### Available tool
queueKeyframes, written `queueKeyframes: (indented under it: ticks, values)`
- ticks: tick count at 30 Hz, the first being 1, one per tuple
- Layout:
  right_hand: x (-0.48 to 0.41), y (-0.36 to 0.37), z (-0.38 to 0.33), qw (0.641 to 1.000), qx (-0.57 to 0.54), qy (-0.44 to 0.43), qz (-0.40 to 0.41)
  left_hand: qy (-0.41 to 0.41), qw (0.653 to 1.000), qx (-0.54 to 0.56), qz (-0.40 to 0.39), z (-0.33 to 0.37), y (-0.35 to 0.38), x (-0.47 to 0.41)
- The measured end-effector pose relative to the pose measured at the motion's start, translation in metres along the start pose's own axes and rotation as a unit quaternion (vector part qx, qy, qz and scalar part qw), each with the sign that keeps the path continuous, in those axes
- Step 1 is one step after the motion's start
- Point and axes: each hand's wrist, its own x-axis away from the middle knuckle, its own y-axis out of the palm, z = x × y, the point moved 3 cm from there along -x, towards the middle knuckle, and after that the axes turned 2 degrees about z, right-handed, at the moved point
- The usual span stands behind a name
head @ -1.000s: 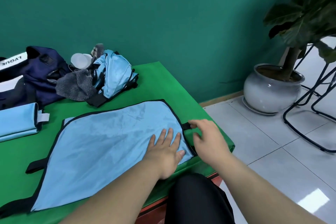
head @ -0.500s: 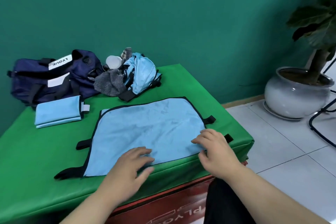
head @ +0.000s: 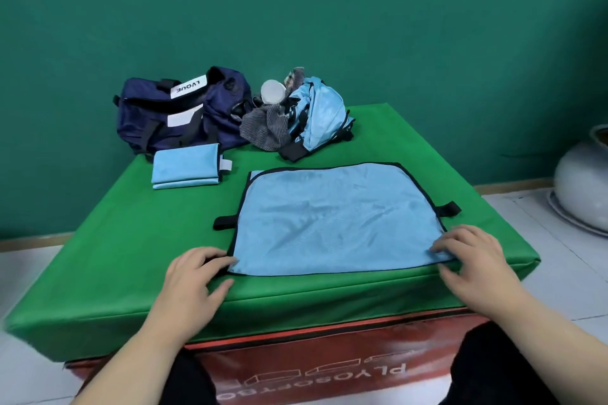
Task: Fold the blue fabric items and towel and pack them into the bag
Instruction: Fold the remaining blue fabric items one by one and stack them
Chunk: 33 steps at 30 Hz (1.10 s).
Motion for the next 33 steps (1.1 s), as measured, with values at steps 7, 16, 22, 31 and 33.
queueKeyframes:
  ticks: [7, 16, 22, 31, 33]
  values:
    - [-0.003, 0.0, 0.004, 0.999, -0.016, 0.03, -0.016, -0.043, 0.998, 0.05, -0.021, -0.01, 0.006, -0.006]
    - [-0.011, -0.009, 0.027, 0.992, -0.108, 0.063, -0.015, -0.052, 0.992, 0.112, -0.026, -0.012, 0.001, -0.012]
    - [-0.012, -0.01, 0.033, 0.985, -0.124, 0.117, -0.029, -0.043, 0.991, 0.123, -0.037, -0.019, 0.002, -0.016]
    - [-0.016, -0.007, 0.033, 0.977, -0.149, 0.151, -0.026, -0.047, 0.992, 0.114, -0.032, -0.019, 0.005, -0.016]
    - [-0.016, -0.007, 0.032, 0.975, -0.154, 0.157, -0.026, -0.053, 0.992, 0.107, -0.032, -0.02, 0.008, -0.016]
